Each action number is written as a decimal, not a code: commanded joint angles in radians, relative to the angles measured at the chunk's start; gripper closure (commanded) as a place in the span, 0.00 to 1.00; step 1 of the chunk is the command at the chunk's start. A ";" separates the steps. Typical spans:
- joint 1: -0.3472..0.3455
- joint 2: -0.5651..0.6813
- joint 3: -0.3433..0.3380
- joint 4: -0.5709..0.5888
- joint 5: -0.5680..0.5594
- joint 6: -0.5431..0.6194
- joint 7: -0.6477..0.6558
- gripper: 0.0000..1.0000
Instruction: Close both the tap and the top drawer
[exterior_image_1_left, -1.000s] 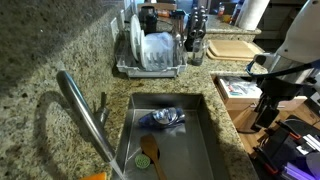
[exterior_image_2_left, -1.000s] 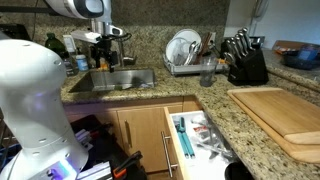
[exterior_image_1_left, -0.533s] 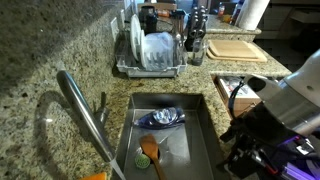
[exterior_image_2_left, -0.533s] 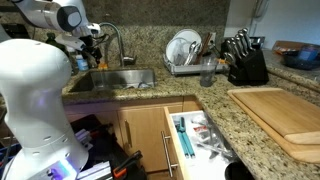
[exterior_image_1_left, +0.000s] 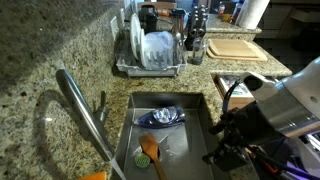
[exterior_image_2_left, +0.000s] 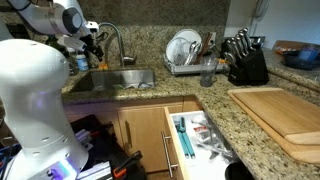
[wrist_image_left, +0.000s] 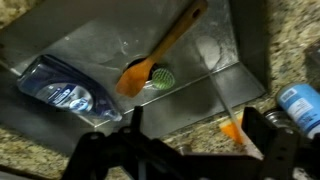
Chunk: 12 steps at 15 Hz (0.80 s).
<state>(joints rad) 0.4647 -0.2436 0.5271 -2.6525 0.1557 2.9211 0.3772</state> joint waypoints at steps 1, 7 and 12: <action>-0.266 0.079 0.070 -0.004 -0.272 0.206 0.180 0.00; -0.513 0.261 0.249 0.168 -0.349 0.260 0.397 0.00; -0.493 0.251 0.233 0.154 -0.342 0.280 0.388 0.00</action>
<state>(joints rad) -0.0279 0.0076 0.7605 -2.4984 -0.1865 3.2012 0.7654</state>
